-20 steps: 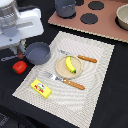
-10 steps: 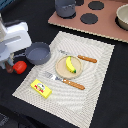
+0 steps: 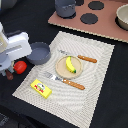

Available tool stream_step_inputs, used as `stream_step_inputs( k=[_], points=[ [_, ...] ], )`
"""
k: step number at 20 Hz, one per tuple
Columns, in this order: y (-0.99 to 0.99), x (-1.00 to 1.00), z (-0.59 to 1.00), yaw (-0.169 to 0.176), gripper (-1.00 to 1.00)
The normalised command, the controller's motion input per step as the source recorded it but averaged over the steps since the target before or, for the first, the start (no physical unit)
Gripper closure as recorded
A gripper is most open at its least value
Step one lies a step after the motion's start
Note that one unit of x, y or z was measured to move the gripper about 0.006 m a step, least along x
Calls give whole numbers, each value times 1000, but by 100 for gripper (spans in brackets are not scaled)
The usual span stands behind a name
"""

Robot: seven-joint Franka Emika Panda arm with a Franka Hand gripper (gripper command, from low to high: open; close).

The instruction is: Interact with the objects in diverse but meaningful ways.

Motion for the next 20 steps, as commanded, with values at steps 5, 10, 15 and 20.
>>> stream_step_inputs(
  k=[5, 10, 15, 20],
  points=[
    [-295, 175, -148, 0, 100],
    [-490, 56, -62, 0, 100],
    [-283, 130, -189, 0, 100],
    [-52, 293, -189, 0, 100]
  ],
)
